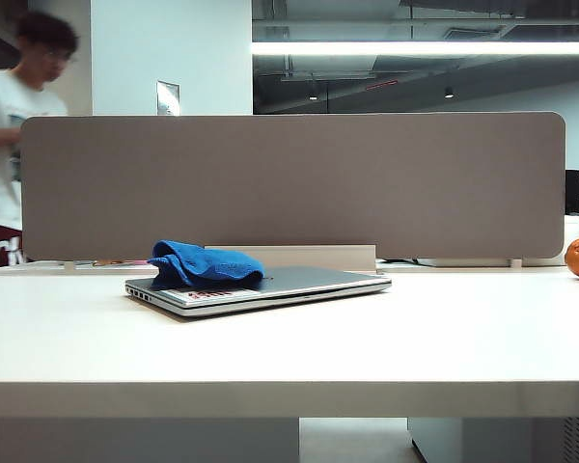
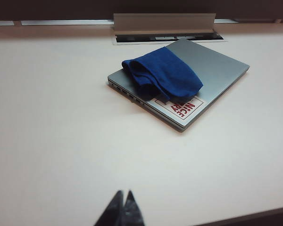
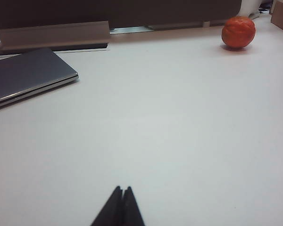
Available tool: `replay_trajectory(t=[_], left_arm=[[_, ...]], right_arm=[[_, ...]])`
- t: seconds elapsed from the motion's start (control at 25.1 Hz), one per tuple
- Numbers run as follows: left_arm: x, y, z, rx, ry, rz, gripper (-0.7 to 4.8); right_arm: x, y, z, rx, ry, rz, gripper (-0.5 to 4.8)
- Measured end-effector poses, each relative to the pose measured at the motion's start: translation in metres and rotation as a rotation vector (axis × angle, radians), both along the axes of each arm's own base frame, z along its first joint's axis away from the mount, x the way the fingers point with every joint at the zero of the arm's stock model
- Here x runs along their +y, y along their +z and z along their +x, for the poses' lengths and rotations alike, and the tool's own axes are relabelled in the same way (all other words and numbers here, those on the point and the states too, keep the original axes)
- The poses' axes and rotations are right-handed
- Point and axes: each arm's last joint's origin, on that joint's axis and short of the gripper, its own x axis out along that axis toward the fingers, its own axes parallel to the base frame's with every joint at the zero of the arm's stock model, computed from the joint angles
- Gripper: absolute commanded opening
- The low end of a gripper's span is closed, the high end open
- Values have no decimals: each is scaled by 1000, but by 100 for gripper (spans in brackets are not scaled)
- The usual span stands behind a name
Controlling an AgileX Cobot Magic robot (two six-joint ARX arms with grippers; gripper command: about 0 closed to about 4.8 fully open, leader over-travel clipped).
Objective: Pick up the blue rag and put it over the laptop.
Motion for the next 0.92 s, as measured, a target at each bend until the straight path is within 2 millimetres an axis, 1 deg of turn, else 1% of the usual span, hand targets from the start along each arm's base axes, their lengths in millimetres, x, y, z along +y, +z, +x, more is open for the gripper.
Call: replay_trajectory(t=[0.24, 0.36, 0.48, 0.52, 0.56, 0.6, 0.8, 0.92], left_arm=[[0, 3, 1, -36, 1, 25, -6], [-1, 1, 6, -80, 28, 30, -6], [-2, -13, 17, -112, 56, 37, -6], [-2, -25, 26, -143, 85, 31, -6], [-2, -31, 30, -158, 94, 27, -6], [-1, -43, 37, -189, 103, 13, -6], [4, -67, 46, -225, 98, -9, -6], [8, -75, 46, -220, 121, -20, -6]], right_arm=[[0, 0, 0, 0, 0, 0, 0], [0, 0, 0, 0, 0, 0, 0], [0, 0, 0, 0, 0, 0, 0], [0, 0, 0, 0, 0, 0, -1], [0, 0, 0, 0, 0, 0, 0], [0, 0, 0, 0, 0, 0, 0], [0, 0, 0, 0, 0, 0, 0], [0, 0, 0, 0, 0, 0, 0]])
